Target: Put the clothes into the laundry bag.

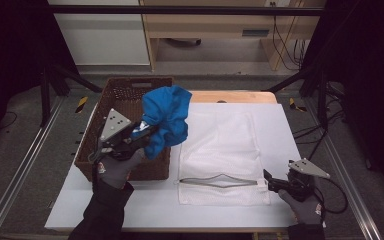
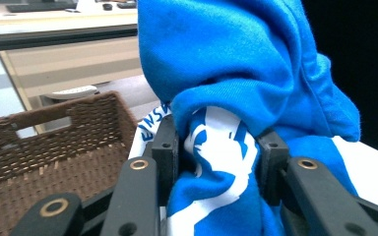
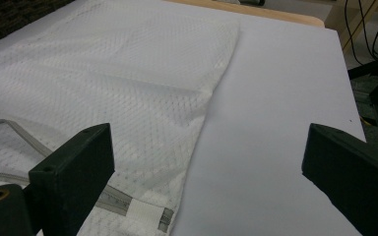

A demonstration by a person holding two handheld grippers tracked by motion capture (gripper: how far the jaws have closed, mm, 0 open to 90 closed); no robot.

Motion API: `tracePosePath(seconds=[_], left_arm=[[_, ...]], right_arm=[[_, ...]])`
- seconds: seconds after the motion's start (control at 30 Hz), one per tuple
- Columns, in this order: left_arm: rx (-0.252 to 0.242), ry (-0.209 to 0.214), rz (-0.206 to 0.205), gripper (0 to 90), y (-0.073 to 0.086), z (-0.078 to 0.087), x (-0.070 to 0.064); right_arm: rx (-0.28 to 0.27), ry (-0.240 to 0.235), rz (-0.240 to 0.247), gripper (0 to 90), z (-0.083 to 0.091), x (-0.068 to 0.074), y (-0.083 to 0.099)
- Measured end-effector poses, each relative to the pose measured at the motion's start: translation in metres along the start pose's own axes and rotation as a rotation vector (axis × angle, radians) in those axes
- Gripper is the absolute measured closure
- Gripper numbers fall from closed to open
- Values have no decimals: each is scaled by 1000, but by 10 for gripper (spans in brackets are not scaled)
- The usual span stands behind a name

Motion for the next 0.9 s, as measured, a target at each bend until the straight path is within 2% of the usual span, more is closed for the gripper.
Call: tracePosePath(seconds=[0.13,0.37,0.57,0.9], left_arm=[[18,34,-23,623,-1,-10,-17],[58,69,-65,623,-3,-32,-44],[83,108,-85,623,-3,-52,-67],[149,125,-128,623,7,-91,-97]], right_arm=[[0,0,0,61,0,0,0],[2,-5,1,61,-1,2,0],[-1,-7,-1,62,0,1,0],[-5,-7,0,64,1,0,0]])
Point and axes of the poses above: each handheld gripper's, and its own axes: z roughly backward along the jaws, y roughly out of its underside, x roughly to its left, the point moved 2 cm from there along -z, roughly forward along the jaws, and after that the axes turned 14 degrees about x, right-handed, at the moved point
